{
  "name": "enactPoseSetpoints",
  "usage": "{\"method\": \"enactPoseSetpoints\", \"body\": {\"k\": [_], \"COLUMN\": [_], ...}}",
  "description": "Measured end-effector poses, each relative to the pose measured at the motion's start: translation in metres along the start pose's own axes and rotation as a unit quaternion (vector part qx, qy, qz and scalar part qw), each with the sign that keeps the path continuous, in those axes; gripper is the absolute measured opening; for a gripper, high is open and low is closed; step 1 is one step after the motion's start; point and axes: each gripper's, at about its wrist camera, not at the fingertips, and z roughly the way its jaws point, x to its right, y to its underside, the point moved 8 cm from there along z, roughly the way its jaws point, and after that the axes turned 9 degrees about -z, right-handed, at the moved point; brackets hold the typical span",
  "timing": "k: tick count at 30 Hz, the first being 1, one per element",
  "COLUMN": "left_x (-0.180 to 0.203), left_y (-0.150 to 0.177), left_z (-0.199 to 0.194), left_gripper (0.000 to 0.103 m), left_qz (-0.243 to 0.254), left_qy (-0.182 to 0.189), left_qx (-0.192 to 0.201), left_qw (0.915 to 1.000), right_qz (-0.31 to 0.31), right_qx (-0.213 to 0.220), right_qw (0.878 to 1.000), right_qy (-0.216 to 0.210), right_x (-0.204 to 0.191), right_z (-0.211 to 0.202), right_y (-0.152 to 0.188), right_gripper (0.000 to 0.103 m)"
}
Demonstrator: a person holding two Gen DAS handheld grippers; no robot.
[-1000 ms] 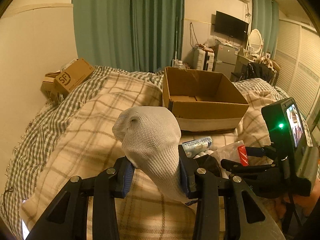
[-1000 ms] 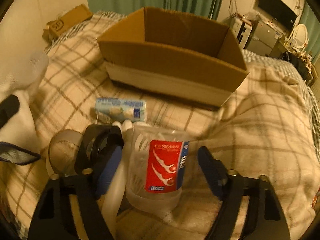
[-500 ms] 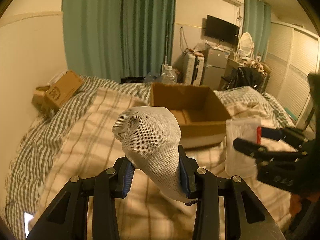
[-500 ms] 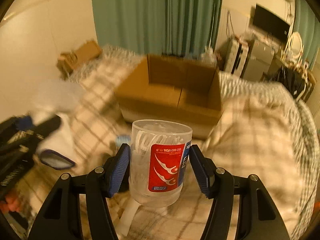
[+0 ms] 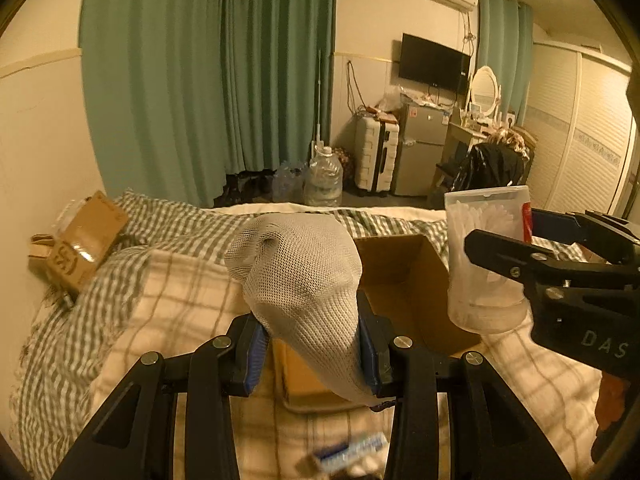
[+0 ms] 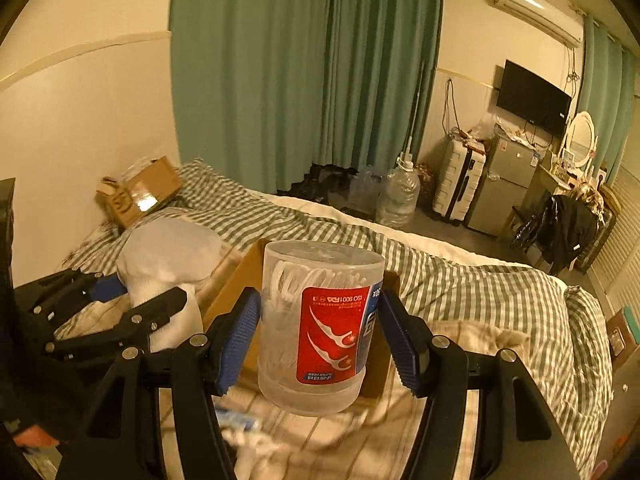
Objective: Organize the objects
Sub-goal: 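Carry the sock with the left tool while the right tool carries the cup into the box, then move the left tool to the white tape roll while the right tool reaches the white plastic tube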
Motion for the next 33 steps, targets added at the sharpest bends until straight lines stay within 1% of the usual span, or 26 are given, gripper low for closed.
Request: {"method": "enactPoseSetpoints", "body": {"k": [3, 6, 9, 12, 13, 14, 15, 16, 17, 18, 19, 21, 24, 27, 29, 31, 33], "left_x": [0.0, 0.002, 0.0, 0.002, 0.001, 0.002, 0.002, 0.002, -0.001, -0.002, -0.004, -0.007, -0.012, -0.018, -0.025, -0.031, -0.036], "left_y": [0.007, 0.019, 0.029, 0.034, 0.034, 0.034, 0.034, 0.033, 0.032, 0.031, 0.029, 0.024, 0.017, 0.015, 0.016, 0.023, 0.03], "left_z": [0.033, 0.057, 0.076, 0.084, 0.085, 0.083, 0.081, 0.078, 0.074, 0.067, 0.06, 0.041, 0.007, -0.033, -0.054, -0.078, -0.091], "left_gripper": [0.039, 0.039, 0.039, 0.04, 0.041, 0.046, 0.051, 0.053, 0.059, 0.066, 0.069, 0.079, 0.087, 0.094, 0.095, 0.098, 0.099], "left_qz": [0.001, 0.01, 0.01, 0.01, 0.009, 0.007, 0.005, 0.004, 0.002, 0.0, 0.0, 0.002, 0.006, 0.003, 0.001, -0.002, -0.003], "left_qy": [0.002, 0.002, 0.002, 0.007, 0.009, 0.012, 0.012, 0.011, 0.008, 0.004, 0.001, -0.006, -0.015, -0.017, -0.02, -0.021, -0.022], "left_qx": [-0.016, -0.033, -0.05, -0.06, -0.062, -0.063, -0.063, -0.062, -0.061, -0.059, -0.054, -0.04, -0.02, -0.001, 0.006, 0.013, 0.016], "left_qw": [0.9999, 0.9994, 0.9987, 0.9981, 0.998, 0.9979, 0.998, 0.998, 0.9981, 0.9983, 0.9985, 0.9992, 0.9997, 0.9998, 0.9998, 0.9997, 0.9996], "right_qz": [0.004, 0.01, 0.017, 0.031, 0.039, 0.044, 0.048, 0.049, 0.05, 0.052, 0.053, 0.055, 0.048, 0.028, 0.015, 0.007, -0.003], "right_qx": [-0.021, -0.042, -0.059, -0.066, -0.065, -0.065, -0.066, -0.065, -0.058, -0.048, -0.04, -0.029, -0.013, 0.003, 0.013, 0.018, 0.022], "right_qw": [1.0, 0.999, 0.998, 0.997, 0.997, 0.997, 0.997, 0.997, 0.997, 0.998, 0.998, 0.998, 0.999, 0.999, 0.999, 0.999, 0.999], "right_qy": [0.004, 0.003, 0.002, -0.006, -0.011, -0.012, -0.011, -0.009, -0.004, 0.003, 0.006, 0.007, 0.019, 0.028, 0.034, 0.033, 0.034], "right_x": [0.008, 0.016, 0.022, 0.028, 0.03, 0.033, 0.035, 0.035, 0.036, 0.039, 0.041, 0.041, 0.038, 0.028, 0.018, 0.013, 0.004], "right_z": [0.035, 0.067, 0.094, 0.107, 0.109, 0.108, 0.106, 0.102, 0.095, 0.087, 0.077, 0.058, 0.021, -0.02, -0.049, -0.071, -0.091], "right_y": [0.004, 0.016, 0.029, 0.04, 0.042, 0.044, 0.045, 0.043, 0.041, 0.038, 0.034, 0.027, 0.018, 0.012, 0.012, 0.015, 0.02], "right_gripper": [0.061, 0.061, 0.061, 0.061, 0.061, 0.062, 0.064, 0.075, 0.079, 0.08, 0.08, 0.08, 0.081, 0.082, 0.084, 0.084, 0.084]}}
